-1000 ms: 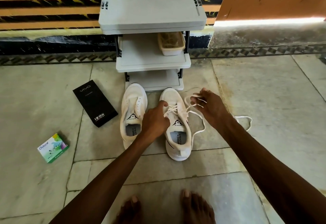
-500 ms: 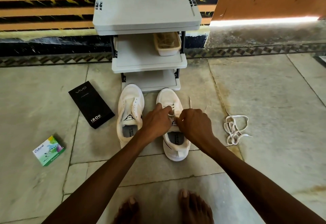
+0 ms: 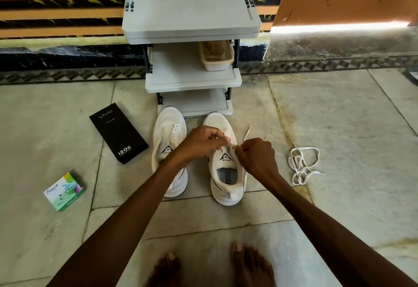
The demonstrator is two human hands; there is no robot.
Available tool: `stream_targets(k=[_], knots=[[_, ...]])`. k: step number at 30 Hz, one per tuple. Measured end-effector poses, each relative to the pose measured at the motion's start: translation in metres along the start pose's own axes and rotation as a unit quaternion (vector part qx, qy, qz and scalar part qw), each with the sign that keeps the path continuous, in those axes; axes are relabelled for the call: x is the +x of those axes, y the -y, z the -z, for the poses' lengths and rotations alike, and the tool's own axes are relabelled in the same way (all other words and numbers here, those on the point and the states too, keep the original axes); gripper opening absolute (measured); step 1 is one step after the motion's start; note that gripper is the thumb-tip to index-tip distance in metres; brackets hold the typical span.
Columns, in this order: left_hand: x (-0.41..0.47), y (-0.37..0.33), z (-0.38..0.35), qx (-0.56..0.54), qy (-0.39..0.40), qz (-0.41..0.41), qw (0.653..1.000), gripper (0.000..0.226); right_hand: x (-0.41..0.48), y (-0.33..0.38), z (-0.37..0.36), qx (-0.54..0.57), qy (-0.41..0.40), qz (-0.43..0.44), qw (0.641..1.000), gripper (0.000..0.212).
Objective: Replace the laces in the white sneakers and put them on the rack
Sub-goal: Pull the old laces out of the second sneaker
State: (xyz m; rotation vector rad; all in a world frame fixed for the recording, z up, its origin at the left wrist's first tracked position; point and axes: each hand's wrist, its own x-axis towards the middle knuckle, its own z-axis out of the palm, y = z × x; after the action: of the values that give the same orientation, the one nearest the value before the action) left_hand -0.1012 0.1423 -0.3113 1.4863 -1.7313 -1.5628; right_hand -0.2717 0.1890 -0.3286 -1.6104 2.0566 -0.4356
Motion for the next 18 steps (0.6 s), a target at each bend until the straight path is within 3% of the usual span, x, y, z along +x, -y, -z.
stream_targets(k=[2,4,5,6,7,8,9,10,11,12,13,14,16,18], knots=[[0.006,-0.004,0.002,0.199,0.028,-0.038,0.979,0.021,-0.001,0.002,-0.001,-0.007,0.004,-0.002,1.000,0.040],[0.008,-0.013,-0.003,0.211,-0.005,-0.071,0.975,0.021,-0.002,0.003,-0.001,-0.013,0.005,0.000,1.000,0.041],[0.009,-0.017,-0.006,0.112,-0.047,-0.067,0.990,0.022,-0.002,0.002,-0.001,-0.014,0.002,0.000,1.000,0.041],[0.008,-0.020,-0.006,-0.059,-0.099,-0.045,0.992,0.025,-0.002,0.001,0.000,-0.013,-0.003,-0.001,1.000,0.042],[0.007,-0.021,-0.004,-0.260,-0.140,-0.010,0.955,0.029,-0.002,-0.001,0.000,-0.012,-0.008,-0.001,1.000,0.042],[0.006,-0.020,0.002,-0.424,-0.157,0.027,0.892,0.035,-0.002,-0.004,0.000,-0.012,-0.012,-0.001,1.000,0.043],[0.004,-0.015,0.009,-0.506,-0.159,0.068,0.845,0.040,-0.002,-0.006,0.000,-0.007,-0.014,0.001,1.000,0.043],[0.003,-0.007,0.017,-0.497,-0.151,0.103,0.849,0.045,-0.002,-0.007,-0.001,0.004,-0.014,0.004,1.000,0.043],[-0.002,-0.003,0.025,-0.410,-0.130,0.126,0.894,0.048,-0.002,-0.008,-0.002,0.016,-0.014,0.006,1.000,0.042],[-0.006,-0.001,0.031,-0.266,-0.092,0.135,0.950,0.050,-0.002,-0.008,-0.003,0.025,-0.016,0.005,1.000,0.041],[-0.012,-0.003,0.034,-0.121,-0.043,0.129,0.983,0.050,-0.002,-0.008,-0.004,0.031,-0.016,0.004,0.999,0.040],[-0.017,-0.006,0.034,-0.019,-0.002,0.109,0.994,0.047,-0.002,-0.007,-0.005,0.033,-0.014,0.005,0.999,0.040],[-0.019,-0.019,0.031,-0.013,0.015,0.033,0.999,0.039,-0.003,-0.006,-0.004,0.031,-0.012,0.002,0.999,0.040],[-0.017,-0.034,0.028,-0.193,-0.046,-0.058,0.978,0.024,-0.003,-0.007,-0.003,0.031,-0.010,0.000,0.999,0.040]])
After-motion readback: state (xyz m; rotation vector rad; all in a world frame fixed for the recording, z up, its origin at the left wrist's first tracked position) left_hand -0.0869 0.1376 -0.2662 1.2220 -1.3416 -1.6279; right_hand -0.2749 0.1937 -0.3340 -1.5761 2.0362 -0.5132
